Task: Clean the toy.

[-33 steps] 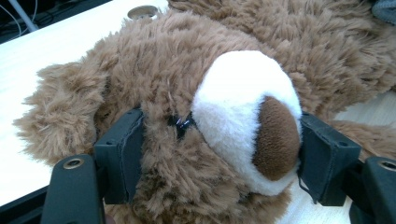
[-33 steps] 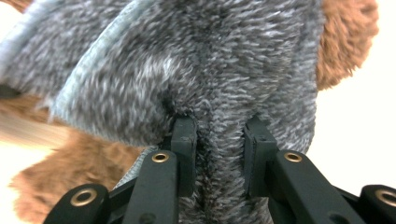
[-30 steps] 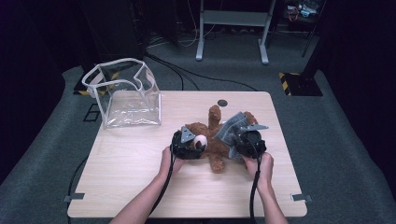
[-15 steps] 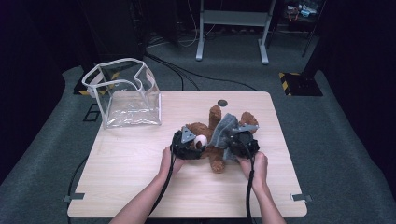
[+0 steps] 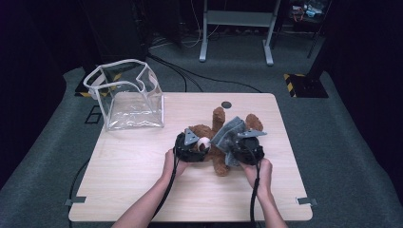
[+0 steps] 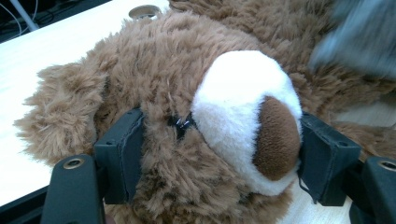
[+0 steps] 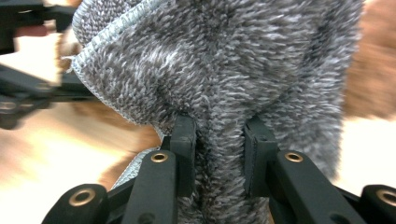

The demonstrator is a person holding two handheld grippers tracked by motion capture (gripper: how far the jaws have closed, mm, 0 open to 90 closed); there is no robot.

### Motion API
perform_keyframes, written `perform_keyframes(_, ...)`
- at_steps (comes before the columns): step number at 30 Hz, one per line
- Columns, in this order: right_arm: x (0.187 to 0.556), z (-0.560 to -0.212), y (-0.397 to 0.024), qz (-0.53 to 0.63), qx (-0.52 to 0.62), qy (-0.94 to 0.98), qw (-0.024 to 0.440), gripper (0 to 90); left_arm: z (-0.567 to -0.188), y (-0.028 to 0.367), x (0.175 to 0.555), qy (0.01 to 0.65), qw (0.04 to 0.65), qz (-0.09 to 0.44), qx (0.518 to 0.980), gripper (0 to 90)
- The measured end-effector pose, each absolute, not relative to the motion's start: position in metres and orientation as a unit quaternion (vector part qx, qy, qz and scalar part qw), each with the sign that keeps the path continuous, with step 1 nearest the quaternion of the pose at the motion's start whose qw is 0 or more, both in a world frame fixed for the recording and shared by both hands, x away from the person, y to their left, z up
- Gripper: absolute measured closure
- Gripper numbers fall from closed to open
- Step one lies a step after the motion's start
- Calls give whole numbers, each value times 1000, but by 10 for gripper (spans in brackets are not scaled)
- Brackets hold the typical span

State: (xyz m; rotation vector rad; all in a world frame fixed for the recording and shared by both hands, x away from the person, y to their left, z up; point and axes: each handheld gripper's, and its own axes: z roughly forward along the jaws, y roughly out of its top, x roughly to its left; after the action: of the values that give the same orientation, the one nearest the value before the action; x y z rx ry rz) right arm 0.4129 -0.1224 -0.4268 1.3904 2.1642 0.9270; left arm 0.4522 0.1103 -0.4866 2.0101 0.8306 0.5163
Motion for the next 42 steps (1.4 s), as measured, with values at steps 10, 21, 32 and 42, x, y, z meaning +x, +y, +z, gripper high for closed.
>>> perform_keyframes(10, 415, -449, -95, 312, 483, 792, 205, 713, -486, 111, 452, 331, 434, 206, 812, 260)
perform_keyframes(21, 400, -456, -151, 306, 534, 765, 191, 710, -487, 111, 453, 330, 438, 207, 811, 260)
perform_keyframes(32, 417, -448, -107, 324, 495, 784, 187, 711, -485, 111, 455, 333, 434, 199, 813, 261)
perform_keyframes(42, 407, -447, -137, 320, 510, 777, 184, 713, -483, 112, 460, 334, 431, 186, 817, 261)
